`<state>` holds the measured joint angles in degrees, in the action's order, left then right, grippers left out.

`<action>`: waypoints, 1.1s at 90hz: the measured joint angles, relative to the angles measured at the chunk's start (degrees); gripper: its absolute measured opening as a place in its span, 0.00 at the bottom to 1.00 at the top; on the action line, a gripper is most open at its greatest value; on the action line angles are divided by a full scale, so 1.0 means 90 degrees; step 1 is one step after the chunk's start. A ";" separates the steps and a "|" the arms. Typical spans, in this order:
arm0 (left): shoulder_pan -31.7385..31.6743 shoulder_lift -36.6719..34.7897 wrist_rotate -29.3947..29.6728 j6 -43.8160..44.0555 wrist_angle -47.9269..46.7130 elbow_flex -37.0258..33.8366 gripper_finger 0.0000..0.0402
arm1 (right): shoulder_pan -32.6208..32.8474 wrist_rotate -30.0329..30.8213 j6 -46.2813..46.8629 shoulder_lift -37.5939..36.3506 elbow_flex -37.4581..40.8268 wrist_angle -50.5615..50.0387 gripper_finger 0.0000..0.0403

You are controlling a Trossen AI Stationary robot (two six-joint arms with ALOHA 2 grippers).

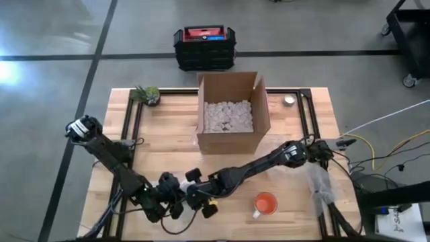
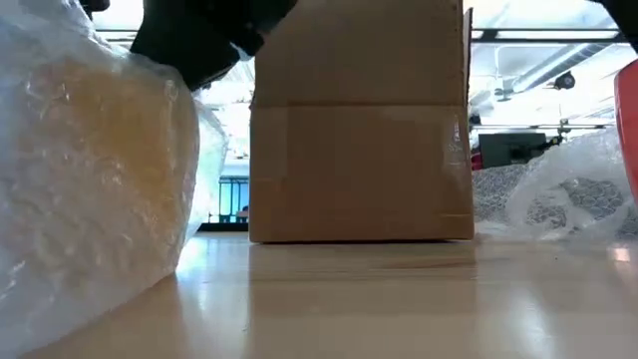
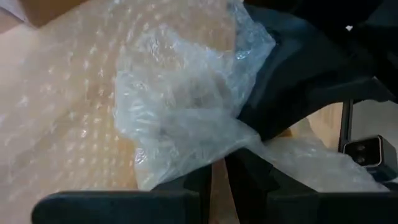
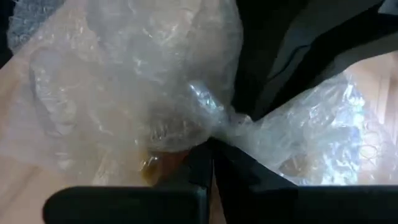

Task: Wrap mug
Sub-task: Wrap the yellow mug with bubble wrap

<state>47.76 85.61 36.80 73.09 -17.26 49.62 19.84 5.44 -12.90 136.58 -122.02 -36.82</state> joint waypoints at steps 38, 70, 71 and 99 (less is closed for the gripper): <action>0.0280 -0.0487 0.0949 -0.0096 -0.1877 0.0765 0.09 | -0.0001 0.0009 -0.0013 0.0004 -0.0027 0.0175 0.01; 0.0213 0.0135 0.0820 -0.0371 0.0490 -0.0295 0.09 | 0.0002 0.0008 -0.0137 0.0004 -0.0029 0.0150 0.01; 0.0215 0.0147 0.0837 -0.0360 0.0515 -0.0315 0.09 | 0.0002 0.0007 -0.0137 0.0004 -0.0029 0.0149 0.01; 0.0217 0.0191 0.1064 -0.0575 0.0838 -0.0514 0.09 | 0.0002 0.0014 -0.0404 -0.0252 -0.0027 -0.0086 0.01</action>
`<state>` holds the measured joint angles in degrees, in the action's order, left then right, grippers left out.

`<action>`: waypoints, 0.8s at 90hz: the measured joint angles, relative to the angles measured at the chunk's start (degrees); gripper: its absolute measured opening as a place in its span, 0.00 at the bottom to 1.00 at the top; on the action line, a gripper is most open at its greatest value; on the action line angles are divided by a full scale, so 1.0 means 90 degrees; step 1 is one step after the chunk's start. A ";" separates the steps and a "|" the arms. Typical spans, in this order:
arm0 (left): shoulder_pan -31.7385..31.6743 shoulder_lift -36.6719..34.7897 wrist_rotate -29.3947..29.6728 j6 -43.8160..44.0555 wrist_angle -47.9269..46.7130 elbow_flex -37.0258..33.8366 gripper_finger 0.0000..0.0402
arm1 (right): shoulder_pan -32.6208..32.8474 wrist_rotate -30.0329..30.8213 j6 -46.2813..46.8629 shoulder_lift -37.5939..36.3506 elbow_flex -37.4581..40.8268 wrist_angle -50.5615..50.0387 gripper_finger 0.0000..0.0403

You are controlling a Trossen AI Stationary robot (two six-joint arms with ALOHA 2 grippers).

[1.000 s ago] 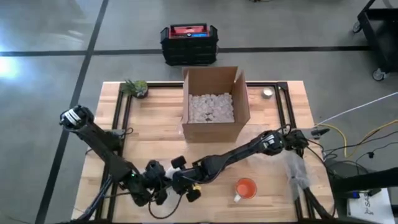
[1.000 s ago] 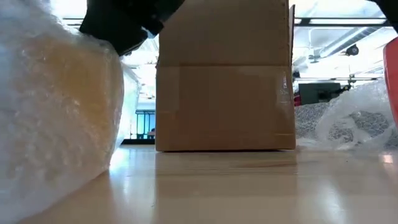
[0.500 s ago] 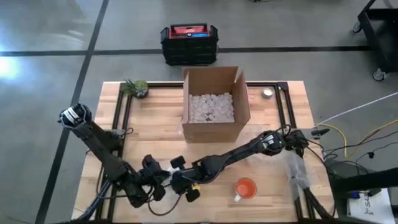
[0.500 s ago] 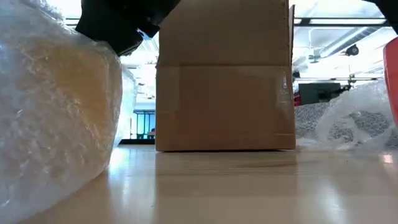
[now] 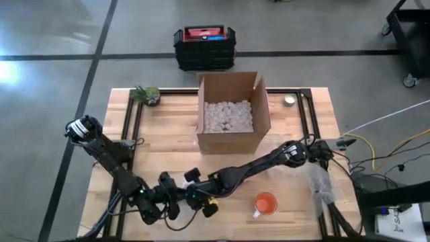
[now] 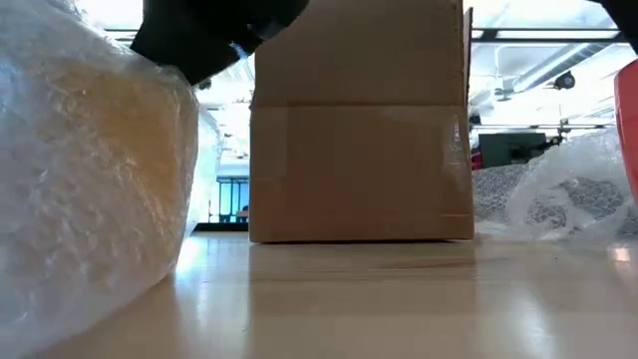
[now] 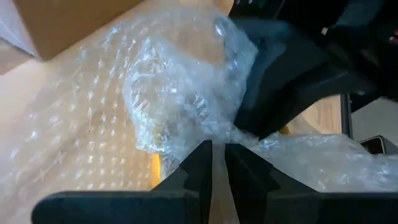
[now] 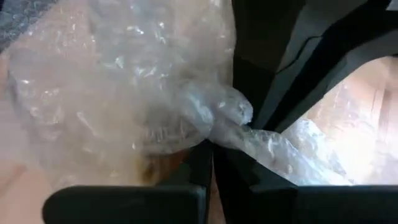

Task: Wrap mug
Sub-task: Wrap the yellow mug with bubble wrap

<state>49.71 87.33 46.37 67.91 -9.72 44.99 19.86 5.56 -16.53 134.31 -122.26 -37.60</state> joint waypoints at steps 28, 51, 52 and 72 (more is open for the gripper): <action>-0.0010 -0.0005 -0.0029 -0.0166 0.0156 -0.0010 0.09 | 0.0073 -0.0007 0.0001 -0.0495 -0.0024 0.0133 0.01; 0.0007 -0.0007 -0.0099 -0.0201 0.0164 -0.0019 0.04 | -0.0080 -0.0418 0.0083 0.0152 0.0019 0.0475 0.01; 0.0006 -0.0007 -0.0097 -0.0196 0.0158 -0.0019 0.03 | -0.0084 -0.0427 0.0083 0.0178 0.0018 0.0484 0.01; -0.0012 -0.0003 -0.0053 -0.0140 0.0256 -0.0014 0.01 | -0.0100 -0.0478 -0.0072 0.0263 -0.0032 0.0292 0.00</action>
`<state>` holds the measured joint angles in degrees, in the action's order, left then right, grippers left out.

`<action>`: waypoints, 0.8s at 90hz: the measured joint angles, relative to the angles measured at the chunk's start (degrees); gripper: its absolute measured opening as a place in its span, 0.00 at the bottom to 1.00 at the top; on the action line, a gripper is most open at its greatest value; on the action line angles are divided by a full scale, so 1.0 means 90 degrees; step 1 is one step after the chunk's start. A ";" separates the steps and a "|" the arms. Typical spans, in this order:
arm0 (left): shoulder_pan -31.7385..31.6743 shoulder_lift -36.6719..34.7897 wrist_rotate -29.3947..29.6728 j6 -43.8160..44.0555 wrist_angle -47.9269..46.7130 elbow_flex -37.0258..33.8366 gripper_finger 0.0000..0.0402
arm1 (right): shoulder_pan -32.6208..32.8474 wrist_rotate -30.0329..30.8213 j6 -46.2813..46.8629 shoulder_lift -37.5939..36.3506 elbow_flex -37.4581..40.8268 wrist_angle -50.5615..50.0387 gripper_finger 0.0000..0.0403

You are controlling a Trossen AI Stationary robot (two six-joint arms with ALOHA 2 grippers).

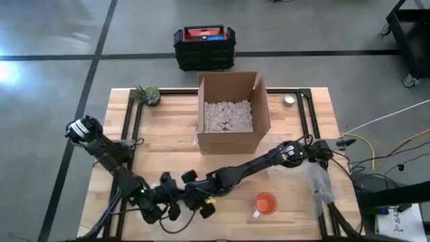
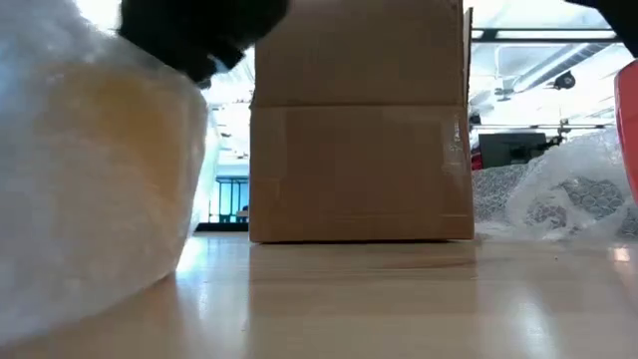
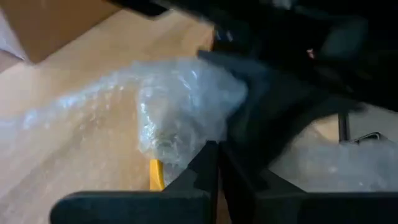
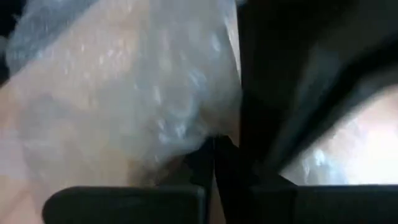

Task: Wrap mug
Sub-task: Wrap the yellow mug with bubble wrap

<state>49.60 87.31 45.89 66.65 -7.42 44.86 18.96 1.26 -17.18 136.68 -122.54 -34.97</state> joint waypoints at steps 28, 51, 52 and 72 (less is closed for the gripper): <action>0.0002 -0.0002 -0.0017 -0.0029 0.0002 -0.0002 0.00 | 0.0014 0.0023 0.0042 -0.0619 -0.0303 -0.0291 0.01; 0.0002 -0.0002 -0.0020 -0.0029 0.0026 -0.0002 0.00 | -0.0011 0.0010 0.0179 -0.0355 -0.0167 0.0039 0.01; 0.0002 -0.0002 -0.0020 -0.0028 0.0026 -0.0002 0.00 | -0.0016 0.0000 0.0202 -0.0314 -0.0151 0.0047 0.01; 0.0005 -0.0007 0.0007 -0.0025 0.0039 -0.0012 0.00 | -0.0049 -0.0035 0.0386 0.0136 -0.0034 0.0107 0.01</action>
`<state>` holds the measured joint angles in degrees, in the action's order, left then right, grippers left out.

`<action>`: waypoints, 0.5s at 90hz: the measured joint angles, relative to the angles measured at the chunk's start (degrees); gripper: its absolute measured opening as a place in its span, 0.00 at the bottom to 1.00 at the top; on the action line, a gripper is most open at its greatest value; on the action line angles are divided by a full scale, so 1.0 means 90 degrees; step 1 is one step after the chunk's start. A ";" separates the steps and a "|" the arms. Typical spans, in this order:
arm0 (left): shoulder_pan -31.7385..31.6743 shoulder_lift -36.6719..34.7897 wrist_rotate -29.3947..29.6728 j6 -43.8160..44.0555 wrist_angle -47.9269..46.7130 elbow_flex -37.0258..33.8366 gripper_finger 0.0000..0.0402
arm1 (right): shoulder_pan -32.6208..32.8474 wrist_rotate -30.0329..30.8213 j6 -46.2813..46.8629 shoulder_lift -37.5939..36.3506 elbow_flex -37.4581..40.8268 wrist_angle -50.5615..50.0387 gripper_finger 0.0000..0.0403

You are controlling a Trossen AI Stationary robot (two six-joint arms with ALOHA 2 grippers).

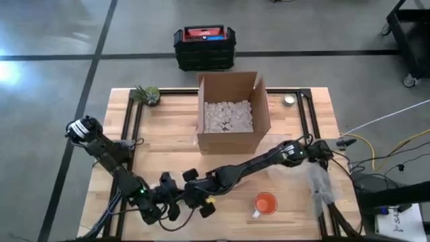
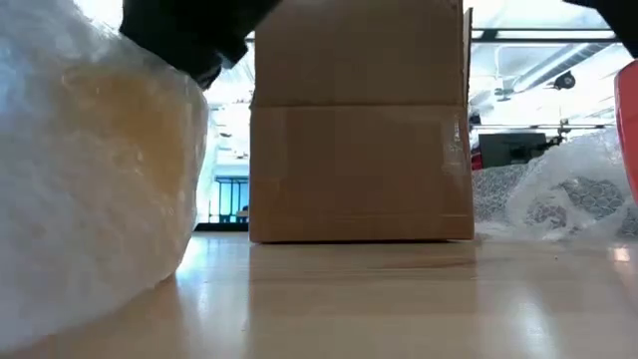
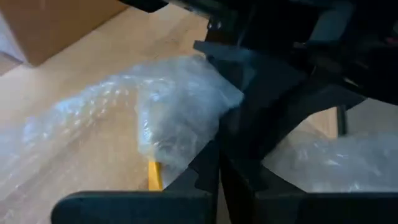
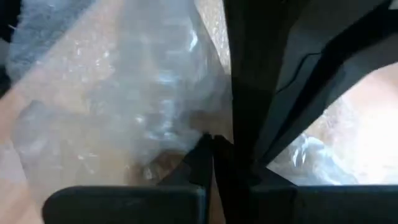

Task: Wrap mug
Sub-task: Wrap the yellow mug with bubble wrap

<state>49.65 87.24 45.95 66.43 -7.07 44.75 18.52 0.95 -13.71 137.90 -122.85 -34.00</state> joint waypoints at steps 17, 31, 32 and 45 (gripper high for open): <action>-0.0010 0.0000 0.0006 0.0003 0.0050 0.0002 0.00 | -0.0005 0.0035 -0.0049 -0.0220 -0.0173 -0.0517 0.01; -0.0017 0.0000 0.0000 0.0003 0.0047 0.0005 0.00 | 0.0025 0.0056 -0.0152 -0.0654 -0.0350 -0.0902 0.01; -0.0017 0.0000 0.0000 0.0003 0.0046 0.0005 0.00 | 0.0028 0.0056 -0.0162 -0.0669 -0.0352 -0.0936 0.01; -0.0017 0.0000 -0.0002 0.0005 0.0042 0.0007 0.00 | 0.0250 -0.0153 -0.0331 -0.0667 -0.0330 -0.1021 0.01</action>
<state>49.50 87.24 45.94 66.47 -6.69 44.82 20.78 -0.43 -16.69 131.90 -125.82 -43.19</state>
